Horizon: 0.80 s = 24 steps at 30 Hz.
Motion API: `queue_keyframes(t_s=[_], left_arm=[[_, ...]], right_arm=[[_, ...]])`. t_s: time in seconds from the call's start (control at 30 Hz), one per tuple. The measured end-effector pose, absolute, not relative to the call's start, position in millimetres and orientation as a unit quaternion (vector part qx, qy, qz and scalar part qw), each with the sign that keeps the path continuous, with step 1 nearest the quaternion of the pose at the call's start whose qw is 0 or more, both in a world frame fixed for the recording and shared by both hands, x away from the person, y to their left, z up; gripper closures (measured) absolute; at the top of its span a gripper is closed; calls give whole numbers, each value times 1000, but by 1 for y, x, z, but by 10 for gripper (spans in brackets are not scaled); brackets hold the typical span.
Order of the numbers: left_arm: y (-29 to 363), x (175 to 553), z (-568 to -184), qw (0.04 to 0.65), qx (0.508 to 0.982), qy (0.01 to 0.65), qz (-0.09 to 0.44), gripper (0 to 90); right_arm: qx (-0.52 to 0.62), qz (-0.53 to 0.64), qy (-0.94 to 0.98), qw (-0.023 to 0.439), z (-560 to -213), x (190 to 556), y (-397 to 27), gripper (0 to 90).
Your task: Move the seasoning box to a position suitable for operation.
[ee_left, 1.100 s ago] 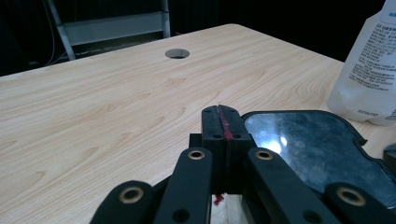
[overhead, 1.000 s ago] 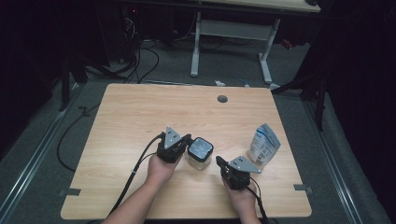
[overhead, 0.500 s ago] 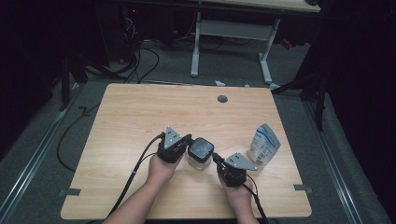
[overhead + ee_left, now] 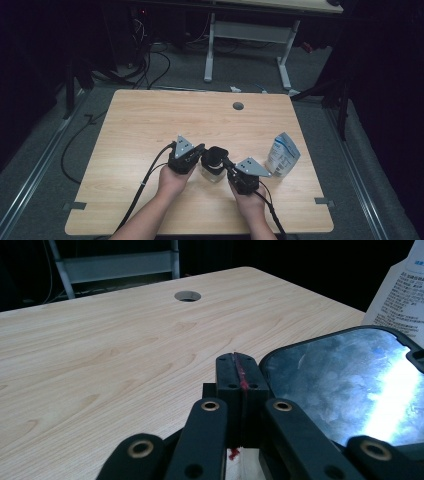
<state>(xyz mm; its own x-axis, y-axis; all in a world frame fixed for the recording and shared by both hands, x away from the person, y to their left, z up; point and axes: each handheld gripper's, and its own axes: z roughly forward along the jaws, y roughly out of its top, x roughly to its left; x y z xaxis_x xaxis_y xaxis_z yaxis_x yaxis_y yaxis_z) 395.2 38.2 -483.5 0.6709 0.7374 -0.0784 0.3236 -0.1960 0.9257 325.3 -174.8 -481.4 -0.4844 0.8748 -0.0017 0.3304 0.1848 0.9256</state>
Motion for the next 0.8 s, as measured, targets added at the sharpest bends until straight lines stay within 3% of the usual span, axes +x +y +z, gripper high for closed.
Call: queue_keyframes(t_s=[0.33, 0.8], left_arm=[[42, 383, -491, 522, 754, 355, 183, 900], [79, 381, -500, 516, 745, 374, 196, 900]], right_arm=[[415, 490, 713, 282, -476, 328, -168, 898], [400, 492, 719, 284, -465, 335, -153, 899]])
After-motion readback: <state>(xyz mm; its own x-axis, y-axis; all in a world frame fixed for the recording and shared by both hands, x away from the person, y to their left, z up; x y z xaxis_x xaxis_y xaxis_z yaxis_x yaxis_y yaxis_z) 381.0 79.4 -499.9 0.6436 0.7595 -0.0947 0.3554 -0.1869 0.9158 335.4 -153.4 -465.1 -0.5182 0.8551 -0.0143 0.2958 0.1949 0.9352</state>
